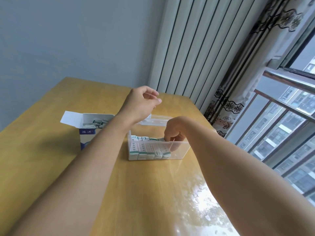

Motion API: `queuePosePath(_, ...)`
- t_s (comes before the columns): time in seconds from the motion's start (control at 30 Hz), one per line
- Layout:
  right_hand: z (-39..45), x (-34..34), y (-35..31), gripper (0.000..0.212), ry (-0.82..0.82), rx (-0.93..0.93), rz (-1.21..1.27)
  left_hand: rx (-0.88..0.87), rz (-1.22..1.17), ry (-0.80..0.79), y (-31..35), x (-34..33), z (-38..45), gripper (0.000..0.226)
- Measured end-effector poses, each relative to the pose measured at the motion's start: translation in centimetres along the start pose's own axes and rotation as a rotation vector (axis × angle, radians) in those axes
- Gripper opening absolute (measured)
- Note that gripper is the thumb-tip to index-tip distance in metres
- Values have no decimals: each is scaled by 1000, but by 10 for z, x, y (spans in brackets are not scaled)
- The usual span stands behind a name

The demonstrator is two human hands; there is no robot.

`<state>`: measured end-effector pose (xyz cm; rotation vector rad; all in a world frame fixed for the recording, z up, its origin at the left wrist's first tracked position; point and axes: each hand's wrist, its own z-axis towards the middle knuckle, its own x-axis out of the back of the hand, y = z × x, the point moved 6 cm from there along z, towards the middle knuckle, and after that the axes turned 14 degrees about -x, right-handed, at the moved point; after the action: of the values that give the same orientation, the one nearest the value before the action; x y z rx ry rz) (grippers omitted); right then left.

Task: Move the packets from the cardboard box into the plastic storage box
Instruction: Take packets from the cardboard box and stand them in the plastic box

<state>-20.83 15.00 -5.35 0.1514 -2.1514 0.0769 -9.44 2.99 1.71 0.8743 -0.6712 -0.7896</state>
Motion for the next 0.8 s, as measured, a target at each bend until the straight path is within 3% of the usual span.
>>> queuePosePath(0.27, -2, -8, -10, 54, -94, 19, -277, 5, 25, -16, -1, -2, -1, 12)
queuePosePath(0.53, -1, -12, -12, 48, -151, 28, -253, 15, 48, -39, -2, -4, -2, 14)
queuePosePath(0.67, -3, -12, -9, 41, -130, 14, -317, 15, 49, -43, -2, -4, -2, 14)
queuePosePath(0.8, -6, -8, -12, 50, -53, 22, -371, 12, 56, -40, -3, -4, -2, 13)
